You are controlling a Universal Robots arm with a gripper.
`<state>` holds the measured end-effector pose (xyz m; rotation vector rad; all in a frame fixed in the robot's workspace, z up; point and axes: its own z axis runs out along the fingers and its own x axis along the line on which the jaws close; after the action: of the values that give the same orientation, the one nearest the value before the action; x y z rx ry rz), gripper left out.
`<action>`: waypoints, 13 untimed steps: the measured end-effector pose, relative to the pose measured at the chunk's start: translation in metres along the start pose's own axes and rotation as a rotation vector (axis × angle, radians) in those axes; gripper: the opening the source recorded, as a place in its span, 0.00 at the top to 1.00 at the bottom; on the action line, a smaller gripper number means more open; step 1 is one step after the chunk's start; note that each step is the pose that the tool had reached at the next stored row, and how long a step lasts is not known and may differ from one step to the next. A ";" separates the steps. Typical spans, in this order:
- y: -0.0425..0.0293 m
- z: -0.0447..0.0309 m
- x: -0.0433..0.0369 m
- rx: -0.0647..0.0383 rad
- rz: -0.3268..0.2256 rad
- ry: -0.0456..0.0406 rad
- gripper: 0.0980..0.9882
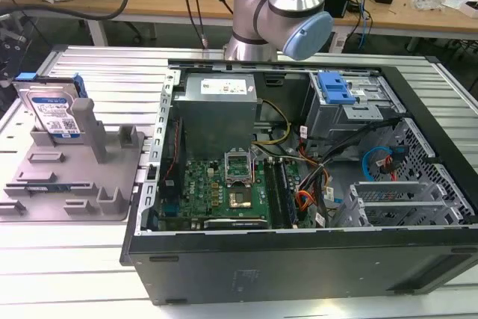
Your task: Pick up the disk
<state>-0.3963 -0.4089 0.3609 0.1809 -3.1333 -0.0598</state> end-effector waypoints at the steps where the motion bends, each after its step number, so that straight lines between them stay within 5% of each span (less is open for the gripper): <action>1: -0.0001 0.0001 -0.0002 0.000 -0.054 -0.0029 0.99; 5: 0.0000 0.0003 -0.0001 0.000 -0.191 0.0024 0.99; 13: -0.0002 0.0007 -0.0012 0.000 -0.360 0.0089 0.99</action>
<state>-0.3951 -0.4090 0.3602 0.7395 -3.0482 -0.0589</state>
